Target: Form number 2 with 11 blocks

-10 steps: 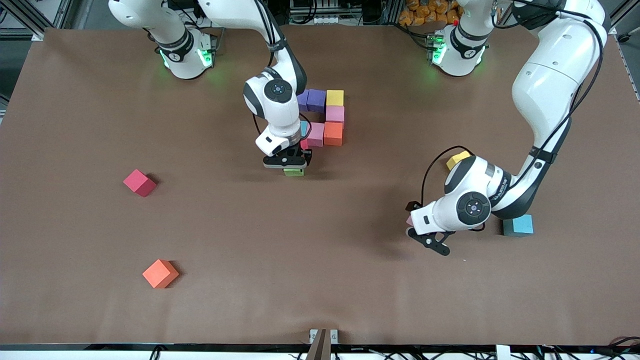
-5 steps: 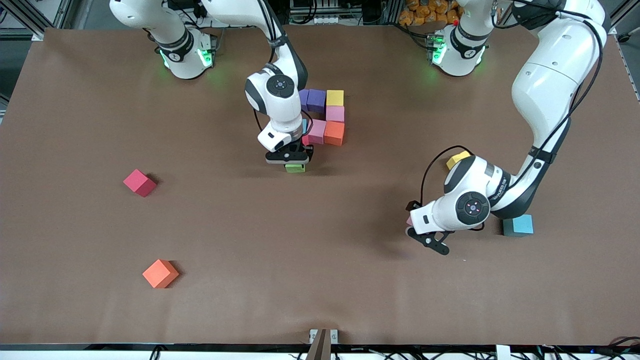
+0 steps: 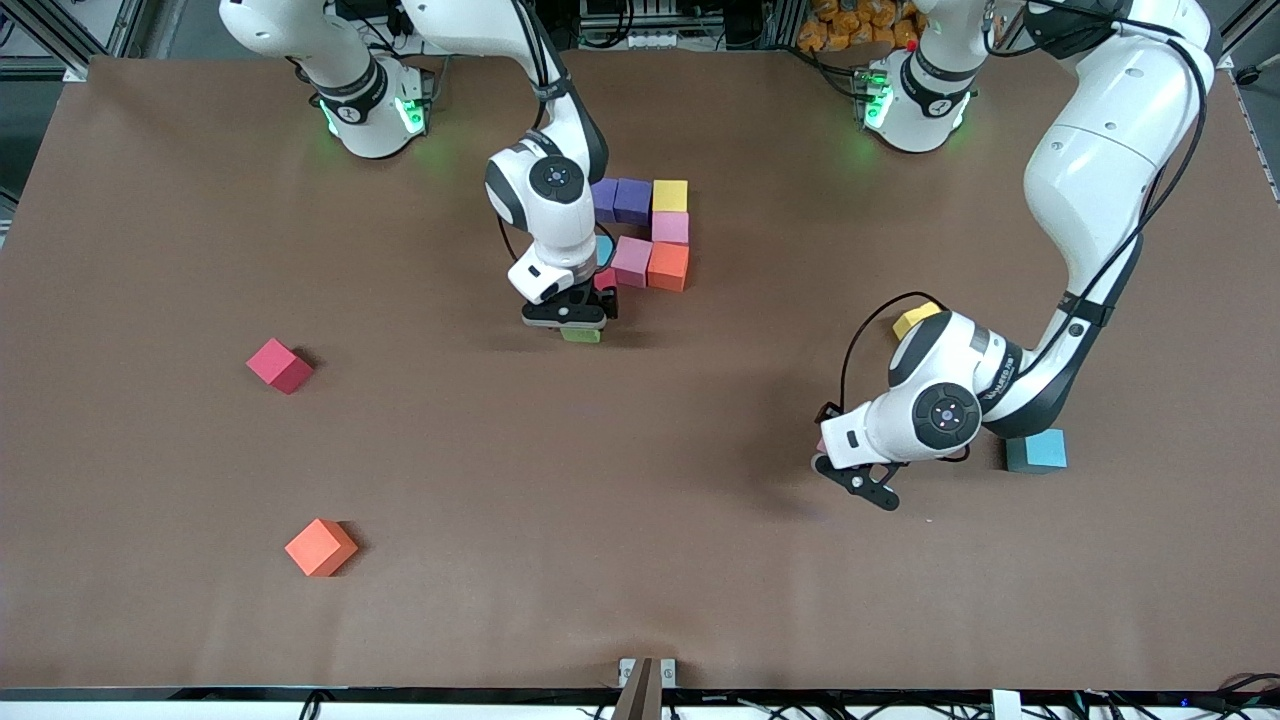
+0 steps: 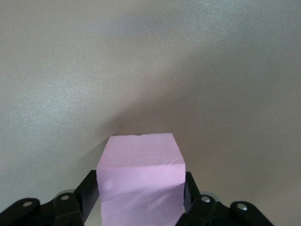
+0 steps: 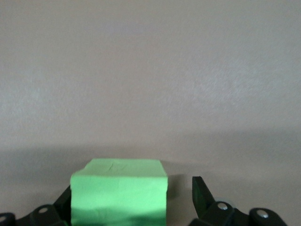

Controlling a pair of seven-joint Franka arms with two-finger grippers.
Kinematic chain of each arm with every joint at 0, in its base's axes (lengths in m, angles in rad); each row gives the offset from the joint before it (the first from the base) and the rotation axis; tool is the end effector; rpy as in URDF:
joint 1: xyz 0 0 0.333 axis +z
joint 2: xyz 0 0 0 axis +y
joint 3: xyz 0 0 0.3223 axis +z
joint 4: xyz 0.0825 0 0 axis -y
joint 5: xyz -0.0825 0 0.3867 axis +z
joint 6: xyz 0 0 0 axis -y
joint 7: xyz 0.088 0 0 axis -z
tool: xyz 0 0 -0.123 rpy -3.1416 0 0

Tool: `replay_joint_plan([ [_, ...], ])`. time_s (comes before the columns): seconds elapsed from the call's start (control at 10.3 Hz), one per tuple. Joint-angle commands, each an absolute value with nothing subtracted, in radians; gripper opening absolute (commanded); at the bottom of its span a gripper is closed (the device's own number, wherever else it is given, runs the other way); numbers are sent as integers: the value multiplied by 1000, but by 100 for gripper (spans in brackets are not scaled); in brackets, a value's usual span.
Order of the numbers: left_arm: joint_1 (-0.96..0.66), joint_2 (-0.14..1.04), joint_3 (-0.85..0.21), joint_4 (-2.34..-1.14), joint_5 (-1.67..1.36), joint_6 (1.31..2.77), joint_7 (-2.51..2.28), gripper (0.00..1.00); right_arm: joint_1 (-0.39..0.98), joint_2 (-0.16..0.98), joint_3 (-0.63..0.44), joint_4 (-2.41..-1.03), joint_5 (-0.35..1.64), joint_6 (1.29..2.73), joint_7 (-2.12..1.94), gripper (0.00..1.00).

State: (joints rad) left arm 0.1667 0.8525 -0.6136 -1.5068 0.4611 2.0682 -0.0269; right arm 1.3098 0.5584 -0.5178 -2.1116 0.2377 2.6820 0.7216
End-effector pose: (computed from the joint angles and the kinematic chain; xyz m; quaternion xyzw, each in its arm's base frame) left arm 0.6657 -0.2155 0.1987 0.9625 -0.2624 -0.0658 0.0213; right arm 0.4217 0.4153 0.1763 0.9955 -0.0299 0.0885 0.0176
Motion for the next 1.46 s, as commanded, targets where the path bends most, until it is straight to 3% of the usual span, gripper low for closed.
replay_joint_plan([
  [0.0,164,830,-618,-1516,485,2065,-35,31,1310,538,-551,-2073,252,2637,736,100],
  [0.19,160,819,-620,-1496,483,2065,-34,13,1276,537,-551,-1996,288,2551,768,100],
  [0.39,156,798,-626,-1494,480,2046,-35,1,1224,511,-551,-1964,328,2517,756,100],
  [0.58,143,784,-652,-1464,471,2001,-49,0,1139,456,-551,-1957,328,2470,602,100],
  [0.88,121,788,-716,-1460,469,1988,-170,0,941,422,-549,-1896,330,2289,260,100],
  [1.36,-72,815,-707,-1379,420,2014,-533,0,738,465,-543,-1849,321,2311,-119,100],
])
